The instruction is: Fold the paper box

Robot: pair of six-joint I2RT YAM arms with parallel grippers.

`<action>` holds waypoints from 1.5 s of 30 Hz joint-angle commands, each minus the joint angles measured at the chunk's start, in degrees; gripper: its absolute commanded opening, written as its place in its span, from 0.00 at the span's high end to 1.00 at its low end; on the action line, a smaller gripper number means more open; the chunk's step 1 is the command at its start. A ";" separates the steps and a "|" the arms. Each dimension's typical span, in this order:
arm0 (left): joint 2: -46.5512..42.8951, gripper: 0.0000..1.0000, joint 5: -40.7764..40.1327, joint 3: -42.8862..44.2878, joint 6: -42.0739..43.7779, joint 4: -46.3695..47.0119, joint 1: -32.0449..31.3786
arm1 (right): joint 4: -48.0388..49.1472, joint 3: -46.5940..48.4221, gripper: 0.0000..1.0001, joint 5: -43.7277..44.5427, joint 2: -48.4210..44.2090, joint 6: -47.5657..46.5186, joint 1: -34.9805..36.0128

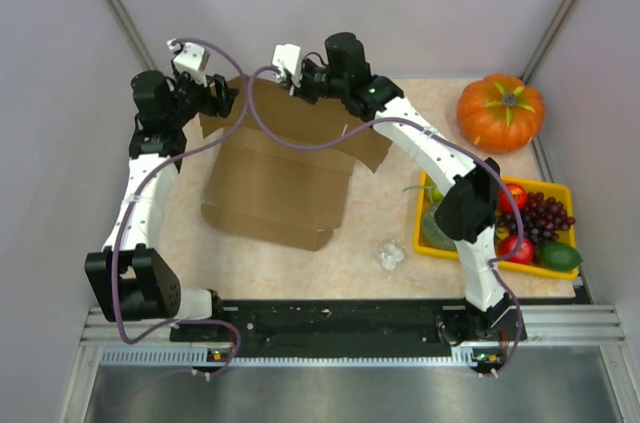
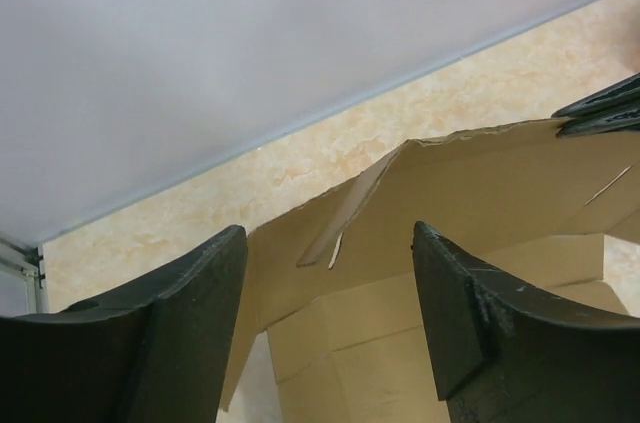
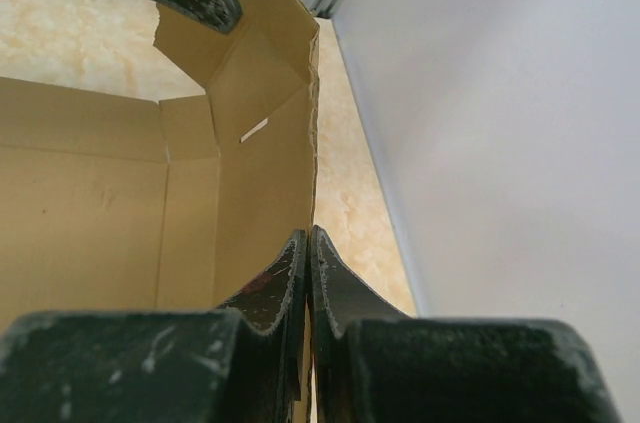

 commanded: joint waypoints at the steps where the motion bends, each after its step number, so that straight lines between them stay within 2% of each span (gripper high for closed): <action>1: 2.09 0.32 5.05 4.50 4.44 1.69 -0.40 | 1.42 0.83 1.00 -2.72 -4.30 1.15 -0.31; 3: 2.44 0.51 1.73 4.50 5.41 1.42 -1.46 | 1.51 0.92 1.00 -2.55 -4.12 1.59 -0.31; 5: 2.36 0.63 -0.22 4.06 5.32 2.21 -2.42 | 1.77 1.18 1.00 -1.49 -3.94 2.73 -0.22; 6: 1.92 0.78 -1.18 3.71 5.50 2.21 -2.77 | 1.95 1.45 1.00 -1.05 -3.86 3.25 -0.31; 9: -0.97 0.98 -2.50 0.66 6.29 5.28 -4.18 | 2.21 1.62 1.00 1.05 -3.59 4.75 -0.22; 10: -1.77 1.00 -3.38 -0.32 6.20 6.59 -4.36 | 2.13 1.62 0.89 2.02 -3.68 4.93 -0.22; 12: -4.13 1.00 -2.95 -2.43 6.20 8.80 -4.45 | 2.21 0.84 0.81 2.55 -4.11 4.67 -0.22; 13: -4.67 1.00 -2.60 -2.88 6.20 9.15 -4.45 | 2.13 0.66 0.73 3.16 -4.20 4.58 -0.22; 17: -6.25 1.00 -1.20 -2.70 6.82 7.93 -4.36 | 1.34 -0.04 0.59 2.20 -4.56 4.31 -0.22; 19: -7.48 1.00 -0.84 -2.88 6.99 7.92 -4.45 | 1.16 -0.05 0.54 1.85 -4.21 5.10 -0.22; 21: -8.62 1.00 -0.49 -3.06 6.91 7.93 -4.45 | 0.98 -0.22 0.55 1.41 -4.12 5.28 -0.22; 23: -9.15 1.00 0.73 -2.97 6.03 7.22 -4.45 | 1.25 0.56 0.68 0.71 -3.94 6.68 -0.22; 24: -9.68 0.99 1.26 -2.79 5.07 6.96 -4.45 | 1.16 1.09 0.76 0.71 -3.86 7.99 -0.13; 25: -9.95 0.92 0.40 -2.36 1.40 5.48 -4.53 | 1.16 2.05 0.97 1.40 -3.85 8.61 -0.22; 26: -10.38 0.81 -1.61 -1.66 -1.24 4.68 -4.36 | 1.42 2.32 1.00 1.93 -3.85 9.14 -0.31; 27: -11.61 0.55 -6.85 -1.74 -3.97 3.98 -4.45 | 1.34 2.41 1.00 2.20 -4.12 10.02 -0.48; 30: -16.25 0.37 -12.51 -2.70 -13.11 -0.85 -4.27 | 1.60 2.33 1.00 -1.56 -4.47 13.00 -2.41; 32: -19.60 0.36 -25.57 -5.67 -21.19 -7.68 -3.83 | 1.69 2.07 1.00 -6.48 -4.47 14.59 -4.69; 33: -22.57 0.36 -28.85 -7.00 -24.18 -9.81 -3.22 | 2.47 1.80 1.00 -7.89 -4.64 16.25 -5.48; 34: -24.08 0.37 -31.58 -8.75 -27.51 -11.14 -1.39 | 3.00 1.19 1.00 -9.82 -4.73 17.22 -6.10; 36: -27.42 0.38 -31.26 -14.99 -29.56 -12.38 0.73 | 3.44 0.92 1.00 -11.33 -4.65 18.37 -6.81; 37: -28.13 0.38 -30.12 -17.45 -31.22 -11.51 3.44 | 3.44 0.92 1.00 -12.73 -4.73 18.46 -7.33; 38: -28.32 0.38 -23.41 -21.65 -32.28 -10.37 5.20 | 3.44 0.92 1.00 -13.44 -4.73 18.38 -7.42; 40: -27.27 0.36 -17.74 -24.14 -35.53 -9.57 10.29 | 3.27 0.92 1.00 -14.49 -4.56 18.73 -7.95; 43: -25.60 0.30 -8.08 -28.71 -37.39 -1.42 14.52 | 3.44 0.83 1.00 -16.51 -4.65 19.78 -9.09; 44: -24.81 0.30 -3.79 -29.33 -37.13 1.13 14.62 | 3.44 0.83 1.00 -16.95 -4.56 19.96 -9.18; 45: -22.80 0.28 -2.87 -29.25 -36.69 3.42 14.63 | 3.27 0.83 1.00 -17.39 -4.64 19.87 -9.36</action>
